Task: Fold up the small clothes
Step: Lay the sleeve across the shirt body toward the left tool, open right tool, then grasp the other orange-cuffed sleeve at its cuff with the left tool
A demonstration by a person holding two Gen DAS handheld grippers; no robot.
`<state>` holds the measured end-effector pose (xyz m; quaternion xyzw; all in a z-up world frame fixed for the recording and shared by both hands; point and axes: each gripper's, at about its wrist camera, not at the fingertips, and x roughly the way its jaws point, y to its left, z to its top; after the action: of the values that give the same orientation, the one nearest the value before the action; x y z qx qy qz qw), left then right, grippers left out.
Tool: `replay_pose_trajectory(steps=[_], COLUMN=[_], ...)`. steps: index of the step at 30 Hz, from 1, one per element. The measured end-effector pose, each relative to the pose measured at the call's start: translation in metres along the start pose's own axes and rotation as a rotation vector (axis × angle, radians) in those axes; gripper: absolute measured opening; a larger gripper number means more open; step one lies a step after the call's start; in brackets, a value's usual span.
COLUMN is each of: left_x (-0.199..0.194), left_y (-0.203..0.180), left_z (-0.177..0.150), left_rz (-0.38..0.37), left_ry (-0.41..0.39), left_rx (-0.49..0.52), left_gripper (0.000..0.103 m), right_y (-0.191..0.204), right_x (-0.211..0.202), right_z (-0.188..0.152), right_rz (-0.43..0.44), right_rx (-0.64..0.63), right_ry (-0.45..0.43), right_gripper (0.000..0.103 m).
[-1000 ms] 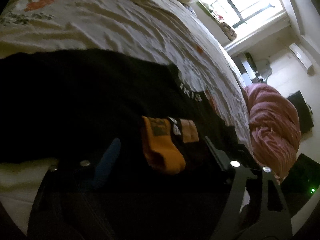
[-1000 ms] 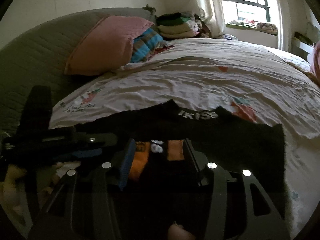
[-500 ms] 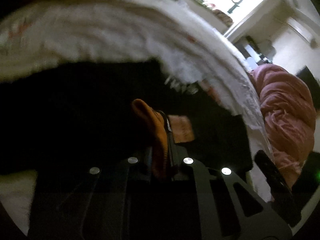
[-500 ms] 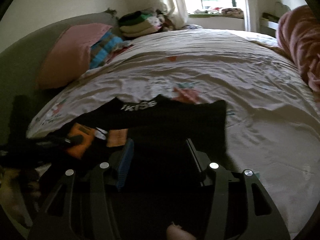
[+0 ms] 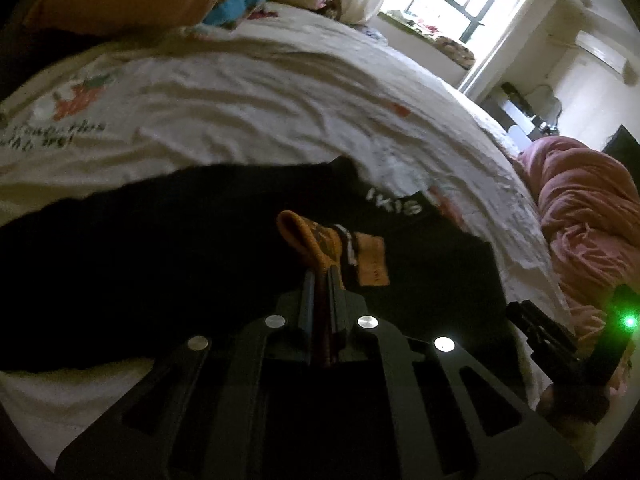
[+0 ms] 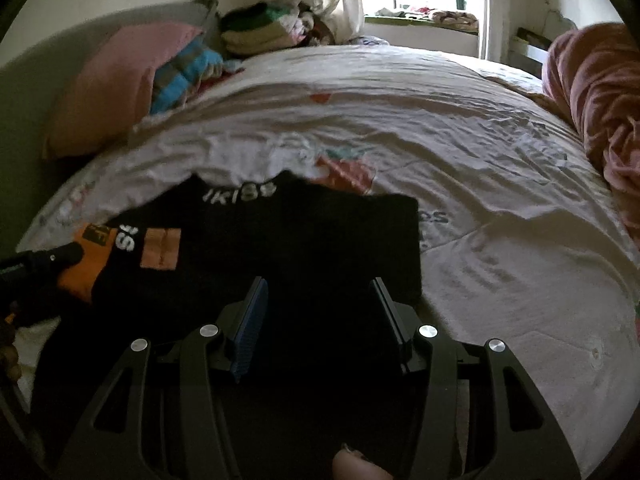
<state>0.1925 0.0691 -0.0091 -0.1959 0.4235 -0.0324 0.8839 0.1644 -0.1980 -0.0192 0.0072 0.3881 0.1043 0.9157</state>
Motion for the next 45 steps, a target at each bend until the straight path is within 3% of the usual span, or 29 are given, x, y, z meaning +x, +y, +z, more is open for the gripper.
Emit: replay_pose_trajectory(steps=[5, 12, 20, 24, 28, 32, 39, 45], left_x=[0.008, 0.023, 0.012, 0.000, -0.010, -0.021, -0.041, -0.058], left_y=[0.011, 0.022, 0.021, 0.025, 0.026, 0.028, 0.034, 0.039], left_z=[-0.007, -0.018, -0.020, -0.021, -0.021, -0.023, -0.028, -0.032], left_rz=[0.038, 0.083, 0.118, 0.135, 0.153, 0.176, 0.209, 0.233], left_ry=[0.017, 0.059, 0.045, 0.028, 0.017, 0.002, -0.028, -0.059], left_rx=[-0.002, -0.007, 0.007, 0.001, 0.006, 0.005, -0.010, 0.003], left_gripper=[0.001, 0.001, 0.005, 0.024, 0.037, 0.059, 0.086, 0.093], right_y=[0.007, -0.015, -0.012, -0.003, 0.008, 0.020, 0.046, 0.066], right_x=[0.019, 0.044, 0.029, 0.015, 0.000, -0.011, -0.026, -0.036], right_z=[-0.006, -0.016, -0.017, -0.013, -0.010, -0.007, -0.006, -0.006], right_rz=[-0.010, -0.053, 0.003, 0.035, 0.068, 0.098, 0.146, 0.181], right_rx=[-0.047, 0.002, 0.014, 0.005, -0.006, -0.022, -0.066, -0.105], right_ry=[0.056, 0.170, 0.138, 0.101, 0.060, 0.035, 0.003, -0.025], right_gripper=[0.051, 0.054, 0.065, 0.077, 0.089, 0.096, 0.098, 0.098])
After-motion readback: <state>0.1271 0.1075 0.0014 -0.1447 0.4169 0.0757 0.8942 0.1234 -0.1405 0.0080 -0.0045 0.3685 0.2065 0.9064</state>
